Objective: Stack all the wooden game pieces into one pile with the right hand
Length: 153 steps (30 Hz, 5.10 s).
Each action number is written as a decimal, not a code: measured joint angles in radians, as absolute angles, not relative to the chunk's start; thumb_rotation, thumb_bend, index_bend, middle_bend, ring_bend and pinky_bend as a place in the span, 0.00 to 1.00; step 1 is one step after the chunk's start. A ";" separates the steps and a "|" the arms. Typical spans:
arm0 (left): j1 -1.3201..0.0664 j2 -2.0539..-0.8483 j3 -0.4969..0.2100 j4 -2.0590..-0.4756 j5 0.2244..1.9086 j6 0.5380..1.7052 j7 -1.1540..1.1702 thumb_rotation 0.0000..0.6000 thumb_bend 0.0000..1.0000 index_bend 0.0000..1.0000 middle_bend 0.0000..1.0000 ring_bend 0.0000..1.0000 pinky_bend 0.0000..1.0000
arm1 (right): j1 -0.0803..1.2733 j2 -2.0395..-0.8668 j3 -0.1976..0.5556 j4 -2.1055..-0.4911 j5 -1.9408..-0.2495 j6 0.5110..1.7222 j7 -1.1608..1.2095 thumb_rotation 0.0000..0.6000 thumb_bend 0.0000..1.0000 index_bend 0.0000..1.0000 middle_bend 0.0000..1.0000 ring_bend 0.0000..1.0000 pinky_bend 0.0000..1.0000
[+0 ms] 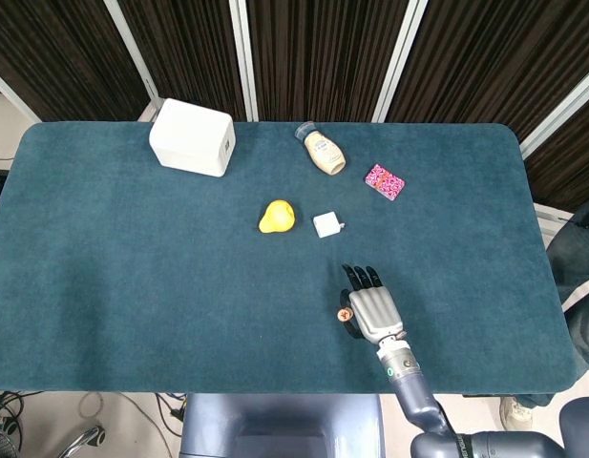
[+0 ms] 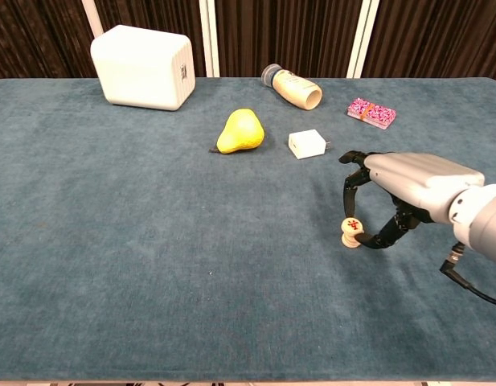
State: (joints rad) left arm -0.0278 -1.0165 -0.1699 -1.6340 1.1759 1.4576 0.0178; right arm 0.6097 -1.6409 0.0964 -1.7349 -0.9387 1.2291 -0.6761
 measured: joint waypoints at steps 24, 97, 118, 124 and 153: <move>-0.027 -1.017 -0.171 -1.634 1.172 1.459 0.020 1.00 0.09 0.00 0.00 0.00 0.08 | 0.614 -1.637 0.105 -1.722 -0.901 1.211 -0.711 1.00 0.40 0.53 0.00 0.00 0.00; -0.026 -1.025 -0.175 -1.636 1.168 1.475 0.036 1.00 0.09 0.00 0.00 0.00 0.08 | 0.598 -1.571 0.090 -1.708 -0.855 1.179 -0.717 1.00 0.40 0.43 0.00 0.00 0.00; -0.024 -1.021 -0.177 -1.638 1.164 1.470 0.029 1.00 0.09 0.00 0.00 0.00 0.08 | 0.596 -1.621 0.094 -1.596 -0.848 1.143 -0.674 1.00 0.40 0.46 0.00 0.00 0.00; -0.025 -1.021 -0.177 -1.638 1.163 1.470 0.030 1.00 0.09 0.00 0.00 0.00 0.08 | 0.599 -1.627 0.102 -1.587 -0.842 1.143 -0.678 1.00 0.41 0.49 0.00 0.00 0.00; -0.025 -1.021 -0.177 -1.640 1.163 1.470 0.034 1.00 0.09 0.00 0.00 0.00 0.08 | 0.605 -1.549 0.128 -1.707 -0.871 1.170 -0.691 1.00 0.42 0.52 0.00 0.00 0.00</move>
State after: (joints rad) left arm -0.0246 -1.0209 -0.1768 -1.6398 1.1626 1.4698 0.0336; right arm 0.6047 -1.5491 0.1281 -1.7074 -0.8709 1.1705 -0.6914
